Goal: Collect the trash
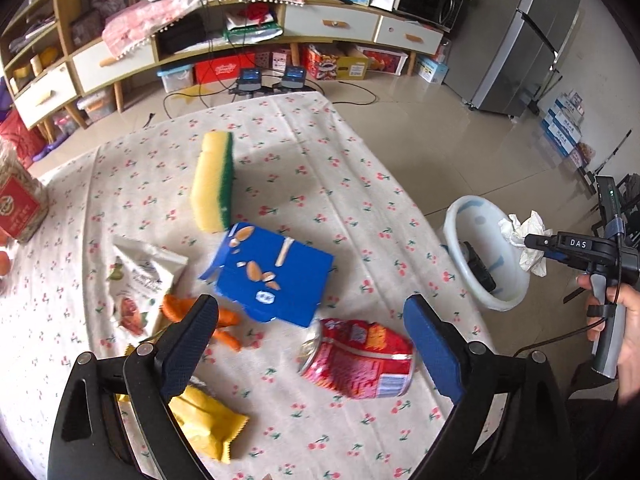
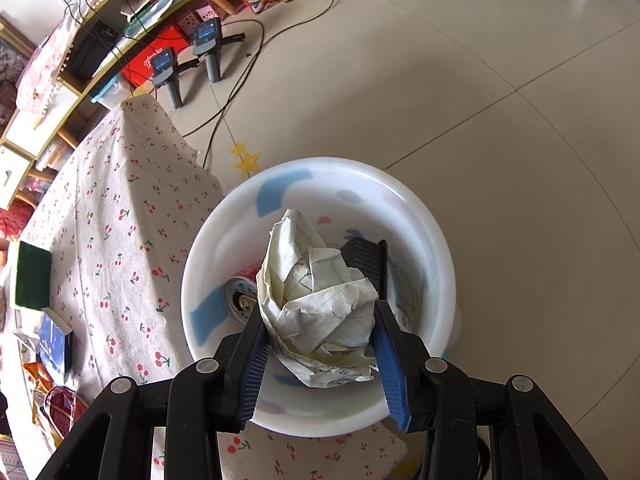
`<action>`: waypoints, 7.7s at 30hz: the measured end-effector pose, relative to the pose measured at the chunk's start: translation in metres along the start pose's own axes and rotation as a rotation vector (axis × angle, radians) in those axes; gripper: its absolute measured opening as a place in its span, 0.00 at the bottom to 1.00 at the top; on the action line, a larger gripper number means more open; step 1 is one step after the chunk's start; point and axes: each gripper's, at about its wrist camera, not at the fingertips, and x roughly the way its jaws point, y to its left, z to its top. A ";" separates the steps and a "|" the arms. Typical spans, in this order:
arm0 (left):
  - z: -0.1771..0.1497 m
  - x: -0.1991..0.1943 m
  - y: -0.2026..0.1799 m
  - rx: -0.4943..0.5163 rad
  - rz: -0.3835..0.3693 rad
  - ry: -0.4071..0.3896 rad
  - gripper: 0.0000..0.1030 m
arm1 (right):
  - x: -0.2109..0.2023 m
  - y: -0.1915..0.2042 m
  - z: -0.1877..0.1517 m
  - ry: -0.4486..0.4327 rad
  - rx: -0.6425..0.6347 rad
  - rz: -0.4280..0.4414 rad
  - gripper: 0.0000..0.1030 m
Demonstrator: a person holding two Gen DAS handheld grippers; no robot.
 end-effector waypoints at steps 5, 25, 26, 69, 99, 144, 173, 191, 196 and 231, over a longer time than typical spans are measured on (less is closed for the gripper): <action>-0.014 -0.007 0.043 -0.040 0.025 0.004 0.92 | 0.003 0.008 0.002 -0.005 0.006 -0.034 0.62; -0.068 -0.030 0.123 -0.129 0.099 -0.001 1.00 | -0.001 0.126 -0.056 0.024 -0.301 -0.006 0.80; -0.070 -0.030 0.125 -0.137 0.091 0.006 1.00 | 0.000 0.133 -0.060 0.028 -0.321 -0.001 0.80; -0.095 0.029 0.146 -0.388 0.074 0.227 1.00 | 0.081 0.258 -0.119 0.221 -0.601 0.026 0.72; -0.091 0.039 0.110 -0.337 0.143 0.116 0.51 | 0.019 0.168 -0.084 0.131 -0.402 0.096 0.72; 0.015 0.105 -0.165 0.071 -0.216 0.116 0.49 | -0.029 -0.067 -0.016 0.021 0.091 0.075 0.72; 0.025 0.077 -0.148 0.083 -0.209 0.020 0.89 | -0.020 -0.060 -0.001 0.030 0.111 0.057 0.72; -0.015 0.009 -0.015 0.008 -0.090 -0.004 0.99 | -0.018 -0.010 0.005 0.024 0.031 -0.004 0.78; -0.017 -0.004 0.021 -0.031 -0.057 -0.001 0.99 | -0.024 0.009 0.000 0.024 0.007 0.011 0.79; -0.047 0.078 0.112 -0.415 0.178 0.172 0.98 | 0.015 0.149 -0.048 0.079 -0.233 -0.017 0.80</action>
